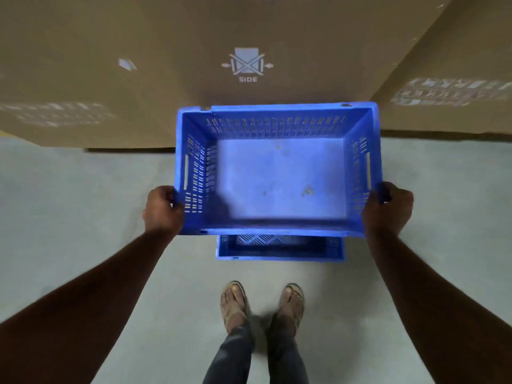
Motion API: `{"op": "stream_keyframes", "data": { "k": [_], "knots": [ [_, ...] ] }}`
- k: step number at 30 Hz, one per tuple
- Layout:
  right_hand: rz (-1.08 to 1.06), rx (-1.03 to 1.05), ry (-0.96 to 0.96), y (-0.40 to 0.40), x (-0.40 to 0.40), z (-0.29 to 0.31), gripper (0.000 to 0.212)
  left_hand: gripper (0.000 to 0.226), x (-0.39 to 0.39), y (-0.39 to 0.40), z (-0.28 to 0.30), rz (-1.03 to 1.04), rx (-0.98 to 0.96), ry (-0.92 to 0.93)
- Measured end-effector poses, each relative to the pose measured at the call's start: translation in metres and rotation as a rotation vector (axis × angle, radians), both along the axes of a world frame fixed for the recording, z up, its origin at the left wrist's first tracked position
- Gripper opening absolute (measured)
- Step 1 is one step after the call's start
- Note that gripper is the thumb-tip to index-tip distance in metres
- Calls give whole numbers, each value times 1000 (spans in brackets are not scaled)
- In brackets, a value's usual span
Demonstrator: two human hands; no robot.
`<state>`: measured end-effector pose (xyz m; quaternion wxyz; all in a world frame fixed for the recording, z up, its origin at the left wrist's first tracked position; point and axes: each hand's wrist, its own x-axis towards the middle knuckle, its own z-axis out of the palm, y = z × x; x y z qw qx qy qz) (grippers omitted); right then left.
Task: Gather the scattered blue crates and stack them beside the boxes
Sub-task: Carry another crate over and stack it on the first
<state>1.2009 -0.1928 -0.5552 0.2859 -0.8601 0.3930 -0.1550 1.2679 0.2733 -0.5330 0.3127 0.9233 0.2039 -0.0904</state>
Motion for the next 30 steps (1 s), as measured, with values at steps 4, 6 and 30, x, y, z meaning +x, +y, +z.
{"op": "stream_keyframes", "data": {
  "k": [4,6,30],
  "knots": [
    [-4,-9,45,-11,5,-70,30,29,19,-16,-59,-66,79,-7],
    [-9,2,70,-14,7,-92,35,31,24,-22,-82,-84,111,6],
    [861,-414,226,-21,-55,-111,52,85,-25,-6,-111,-529,165,113]
  ]
}}
